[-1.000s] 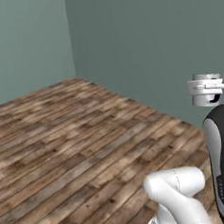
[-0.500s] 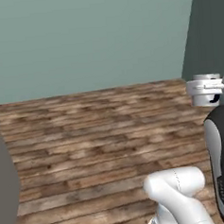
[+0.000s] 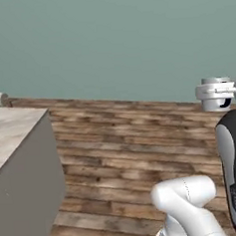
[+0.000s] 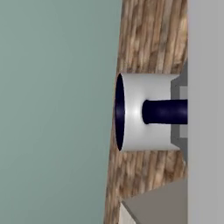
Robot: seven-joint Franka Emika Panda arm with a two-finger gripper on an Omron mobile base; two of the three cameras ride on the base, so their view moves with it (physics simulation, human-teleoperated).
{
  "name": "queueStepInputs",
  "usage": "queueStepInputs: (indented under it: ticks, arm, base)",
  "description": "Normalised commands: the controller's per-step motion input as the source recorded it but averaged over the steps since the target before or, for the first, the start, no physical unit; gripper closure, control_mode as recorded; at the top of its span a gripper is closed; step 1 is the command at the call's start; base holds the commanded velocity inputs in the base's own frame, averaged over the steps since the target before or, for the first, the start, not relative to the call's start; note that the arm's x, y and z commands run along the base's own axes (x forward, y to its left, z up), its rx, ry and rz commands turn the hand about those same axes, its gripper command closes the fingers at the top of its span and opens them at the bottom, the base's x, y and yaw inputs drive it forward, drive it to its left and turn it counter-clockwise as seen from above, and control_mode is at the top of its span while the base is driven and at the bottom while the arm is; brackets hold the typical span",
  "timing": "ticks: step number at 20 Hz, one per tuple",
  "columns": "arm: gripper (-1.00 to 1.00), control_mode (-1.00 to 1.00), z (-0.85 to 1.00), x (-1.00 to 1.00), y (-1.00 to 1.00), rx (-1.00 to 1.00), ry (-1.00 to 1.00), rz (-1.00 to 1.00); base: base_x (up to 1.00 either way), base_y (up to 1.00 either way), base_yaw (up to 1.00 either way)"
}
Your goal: There is a tray on the dining counter. Grab the cup, mug, and pitcher and place them on the tray. The pitcher may be placed next to the tray if it cannot fit the tray.
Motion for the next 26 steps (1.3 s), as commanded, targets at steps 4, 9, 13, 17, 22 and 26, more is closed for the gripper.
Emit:
queueStepInputs:
  ticks: [4,9,13,17,22,26]
  arm:
    - [1.00,1.00,0.00,0.00,0.00,0.00,0.00,0.00]
    - [1.00,1.00,0.00,0.00,0.00,0.00,0.00,0.00]
    - [1.00,1.00,0.00,0.00,0.00,0.00,0.00,0.00]
    - [1.00,1.00,0.00,0.00,0.00,0.00,0.00,0.00]
    - [1.00,1.00,0.00,0.00,0.00,0.00,0.00,0.00]
    - [1.00,1.00,0.00,0.00,0.00,0.00,0.00,0.00]
  base:
    - [1.00,-0.60,0.49]
    - [1.00,-0.64,0.37]
    - [1.00,-0.58,0.37]
    - [1.00,-0.57,0.39]
    - [1.00,-0.71,0.43]
    - [1.00,-0.76,0.47]
